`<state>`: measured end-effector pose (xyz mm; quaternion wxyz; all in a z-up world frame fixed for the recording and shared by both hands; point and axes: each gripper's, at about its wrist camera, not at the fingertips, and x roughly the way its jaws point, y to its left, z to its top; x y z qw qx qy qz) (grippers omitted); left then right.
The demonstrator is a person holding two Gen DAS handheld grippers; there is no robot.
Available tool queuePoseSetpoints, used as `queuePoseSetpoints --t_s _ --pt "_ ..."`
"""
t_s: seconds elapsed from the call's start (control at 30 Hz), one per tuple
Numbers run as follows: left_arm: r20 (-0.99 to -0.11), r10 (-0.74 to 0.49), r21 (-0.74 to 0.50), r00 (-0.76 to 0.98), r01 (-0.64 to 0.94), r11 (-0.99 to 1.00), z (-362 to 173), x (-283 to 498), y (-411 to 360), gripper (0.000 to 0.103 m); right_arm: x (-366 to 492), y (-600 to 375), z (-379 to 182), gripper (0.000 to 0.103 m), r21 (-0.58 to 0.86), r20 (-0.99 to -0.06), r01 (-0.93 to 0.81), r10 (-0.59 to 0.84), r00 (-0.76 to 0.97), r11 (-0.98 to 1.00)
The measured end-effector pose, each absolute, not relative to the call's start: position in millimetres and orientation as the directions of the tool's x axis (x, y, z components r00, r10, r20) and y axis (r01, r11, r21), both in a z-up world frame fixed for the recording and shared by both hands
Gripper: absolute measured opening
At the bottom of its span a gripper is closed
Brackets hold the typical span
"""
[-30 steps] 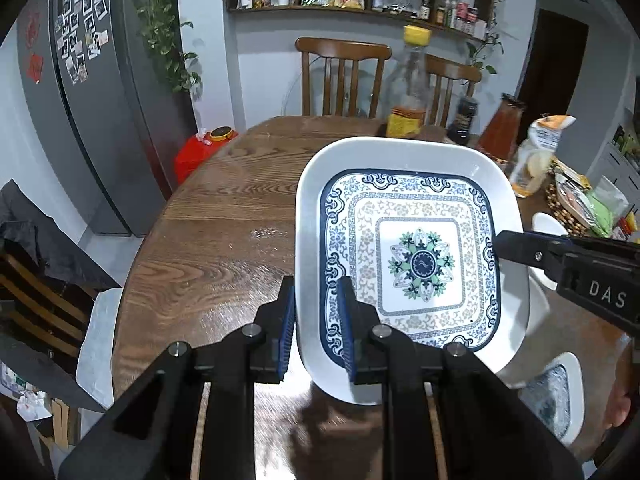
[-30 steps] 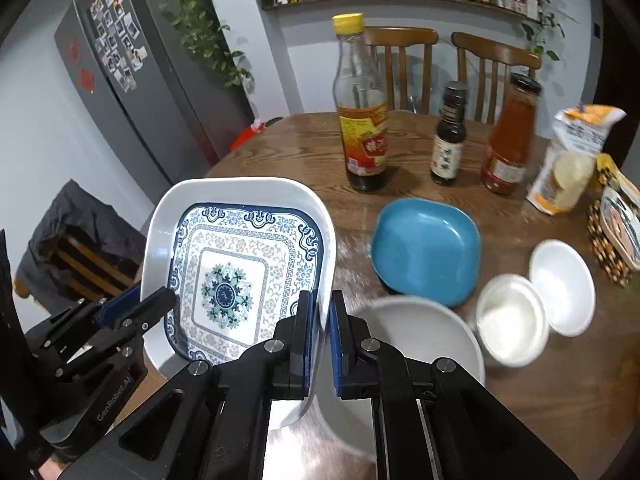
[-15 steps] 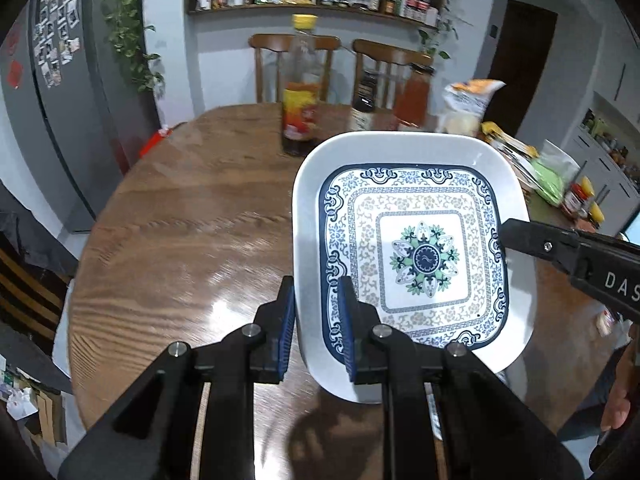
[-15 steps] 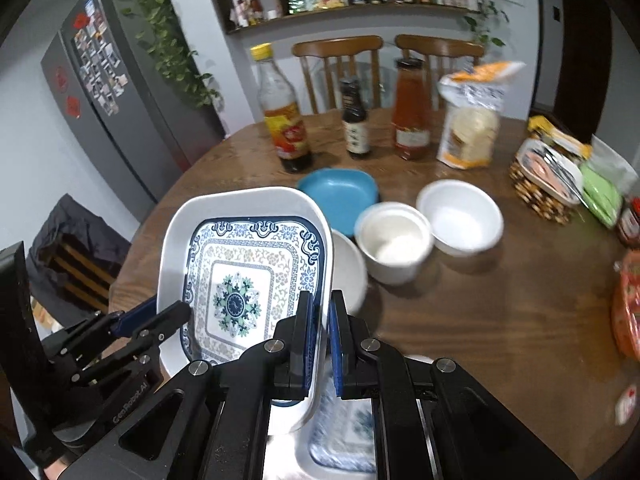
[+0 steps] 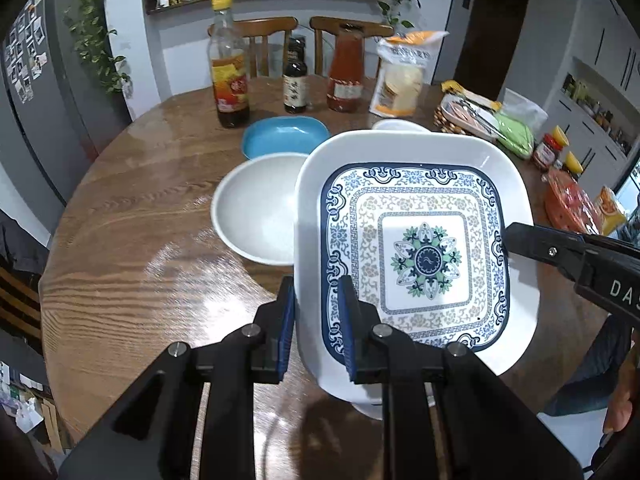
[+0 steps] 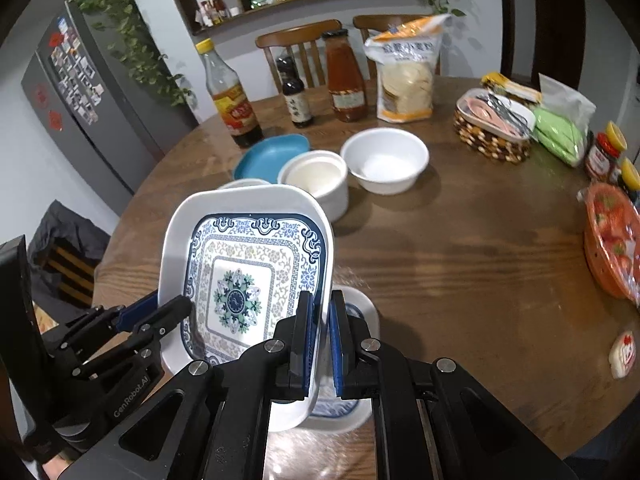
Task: Organize plates and bowls
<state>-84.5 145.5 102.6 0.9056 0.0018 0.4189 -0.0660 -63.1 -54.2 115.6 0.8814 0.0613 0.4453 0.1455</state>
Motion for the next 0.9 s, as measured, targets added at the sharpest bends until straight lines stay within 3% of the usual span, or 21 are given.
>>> queuePoseSetpoints --t_s 0.9 --pt "-0.865 -0.026 0.021 0.501 0.089 0.996 39.4 -89.9 116.6 0.019 -52.6 -67.2 29.8 0.011 0.309 -0.843 -0.179 0.356 0.403 0.934"
